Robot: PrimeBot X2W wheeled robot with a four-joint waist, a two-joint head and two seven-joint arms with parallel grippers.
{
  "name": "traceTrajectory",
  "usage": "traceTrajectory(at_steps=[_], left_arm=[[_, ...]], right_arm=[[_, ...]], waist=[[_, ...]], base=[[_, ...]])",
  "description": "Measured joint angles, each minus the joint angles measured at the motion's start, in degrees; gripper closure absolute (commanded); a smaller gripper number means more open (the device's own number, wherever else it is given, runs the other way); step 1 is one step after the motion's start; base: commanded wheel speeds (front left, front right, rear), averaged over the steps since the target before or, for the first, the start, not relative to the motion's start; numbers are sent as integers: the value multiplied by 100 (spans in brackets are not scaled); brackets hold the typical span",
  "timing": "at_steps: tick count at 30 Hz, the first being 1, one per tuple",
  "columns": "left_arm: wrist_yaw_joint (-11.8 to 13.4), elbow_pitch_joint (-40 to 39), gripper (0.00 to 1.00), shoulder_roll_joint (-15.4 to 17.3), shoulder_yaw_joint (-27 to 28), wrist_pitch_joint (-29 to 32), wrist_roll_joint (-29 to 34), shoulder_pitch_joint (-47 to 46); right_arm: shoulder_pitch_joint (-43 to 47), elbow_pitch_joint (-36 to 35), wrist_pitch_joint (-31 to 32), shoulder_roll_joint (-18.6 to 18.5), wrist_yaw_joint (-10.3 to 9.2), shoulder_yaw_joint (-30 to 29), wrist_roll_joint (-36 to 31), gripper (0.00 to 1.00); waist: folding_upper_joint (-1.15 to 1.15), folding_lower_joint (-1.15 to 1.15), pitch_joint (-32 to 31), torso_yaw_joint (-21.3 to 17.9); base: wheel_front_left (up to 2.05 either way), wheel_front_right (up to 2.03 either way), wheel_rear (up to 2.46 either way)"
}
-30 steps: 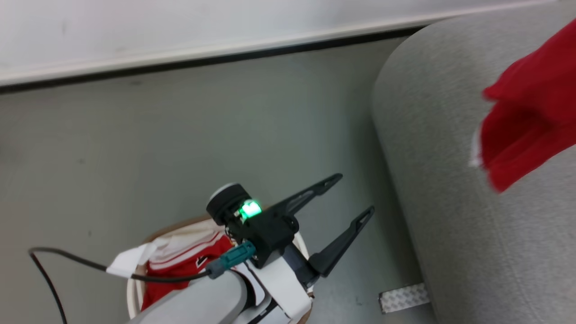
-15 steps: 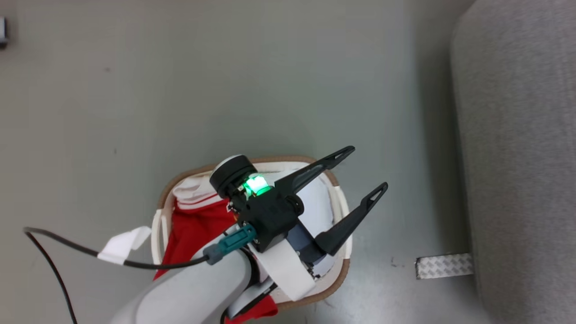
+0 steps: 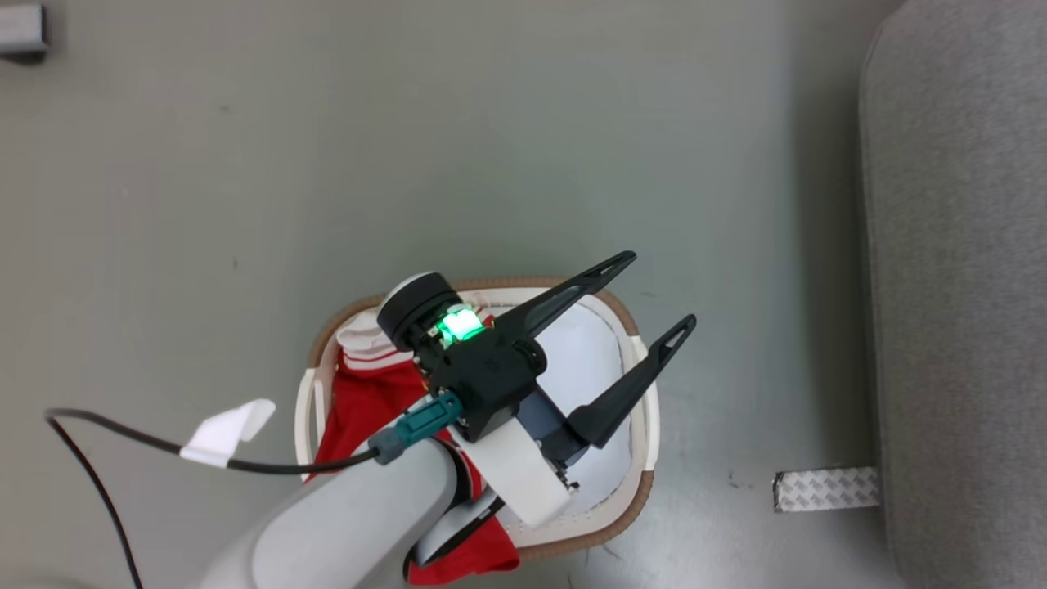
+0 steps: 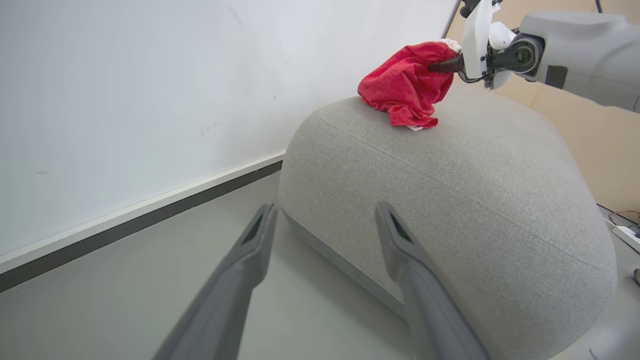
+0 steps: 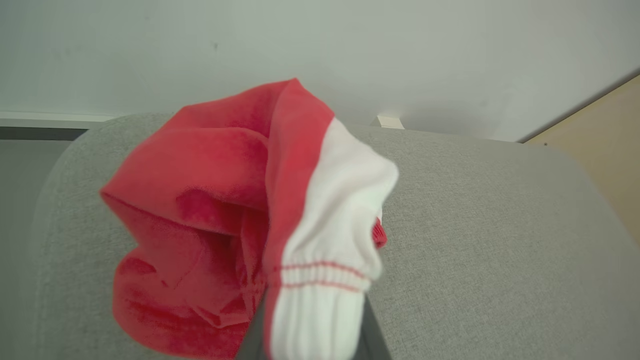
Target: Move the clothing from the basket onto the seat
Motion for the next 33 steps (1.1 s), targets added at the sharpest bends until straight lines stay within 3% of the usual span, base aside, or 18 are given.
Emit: traceTrajectory(at_steps=[1,2,3,4,14,18,25,33], left_arm=[[7,18,0,5,1,-2,-19,10],[13,35,0,11,3,-4,-32,25],[32,45,0,21,7,-8,-38,49],[38,53,0,30,9,-9,-40,71],[241,225,0,125,123,-107,-258,520],[400,259,0,177,260,-168,-446,829],[868,208,0,411,907,-252,-815,1390],[1408,40,0,835,1777,-287,-1061,2241]], right_arm=[[29,5,60,-12,0,58,78,78],[62,5,141,-45,0,136,141,58],[106,4,211,-83,0,224,186,20],[130,4,255,-110,0,287,246,0],[572,-347,659,-616,0,1414,1088,0],[751,-815,410,-843,0,1777,1329,0],[1144,-1622,-316,-892,0,2050,1590,0],[2145,-2448,-1495,361,0,1763,1419,0]], waist=[[0,0,-41,-10],[0,0,-85,-20],[0,0,-134,-34],[0,0,-183,-50],[0,-1,-1033,-186],[0,-1,-1537,-226],[0,-2,-2468,-216],[0,-3,-3265,-11]], base=[[0,0,0],[0,0,0],[0,0,0],[0,0,0],[0,0,0],[0,0,0],[0,0,0],[0,0,0]])
